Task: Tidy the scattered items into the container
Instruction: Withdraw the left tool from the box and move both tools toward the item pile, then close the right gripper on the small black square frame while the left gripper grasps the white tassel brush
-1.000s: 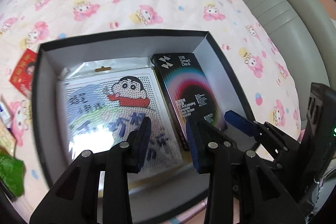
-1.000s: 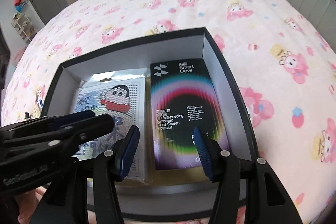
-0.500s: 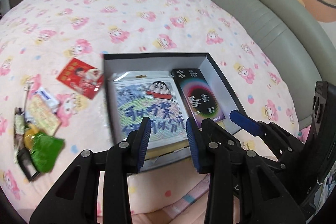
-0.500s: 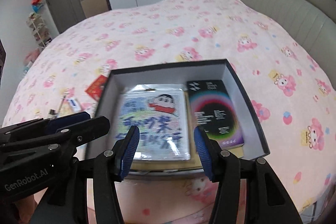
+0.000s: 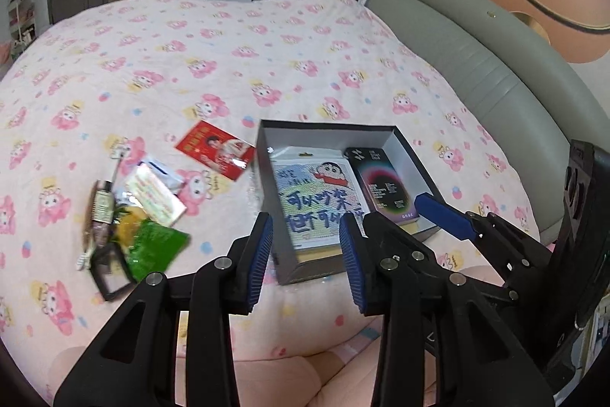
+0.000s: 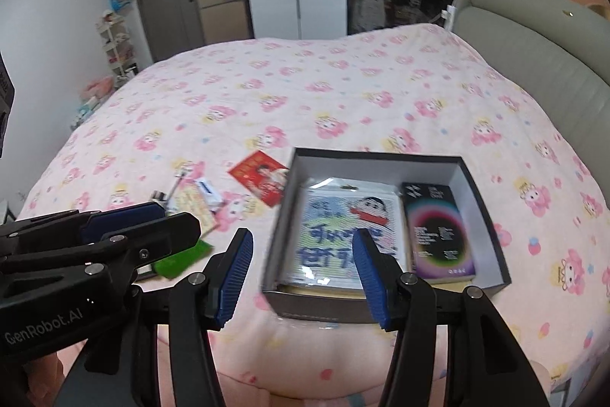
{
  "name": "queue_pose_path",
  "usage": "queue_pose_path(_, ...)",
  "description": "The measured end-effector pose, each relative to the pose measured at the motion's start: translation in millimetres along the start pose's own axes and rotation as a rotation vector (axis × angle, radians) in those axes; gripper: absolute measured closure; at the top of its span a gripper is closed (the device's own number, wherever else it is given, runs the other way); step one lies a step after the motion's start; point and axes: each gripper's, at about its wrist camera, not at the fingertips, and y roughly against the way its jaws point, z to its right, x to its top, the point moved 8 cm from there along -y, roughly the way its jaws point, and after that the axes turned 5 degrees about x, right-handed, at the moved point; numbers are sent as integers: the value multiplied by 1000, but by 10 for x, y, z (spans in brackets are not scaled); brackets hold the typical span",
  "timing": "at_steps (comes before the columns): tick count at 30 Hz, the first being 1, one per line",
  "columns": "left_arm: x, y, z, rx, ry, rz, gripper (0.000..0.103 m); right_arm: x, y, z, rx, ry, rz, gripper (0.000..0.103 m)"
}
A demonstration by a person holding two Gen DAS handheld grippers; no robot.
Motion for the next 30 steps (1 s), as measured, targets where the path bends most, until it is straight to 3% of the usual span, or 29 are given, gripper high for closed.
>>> queue_pose_path(10, -134, 467, -554, 52, 60, 55, 64, 21, 3, -671, 84, 59, 14, 52)
queue_pose_path(20, -414, 590, -1327, 104, 200, 53, 63, -160, -361, -1374, 230, 94, -68, 52)
queue_pose_path(30, -635, 462, -1984, 121, 335, 27, 63, -277, -779, -1616, 225, 107, -151, 52)
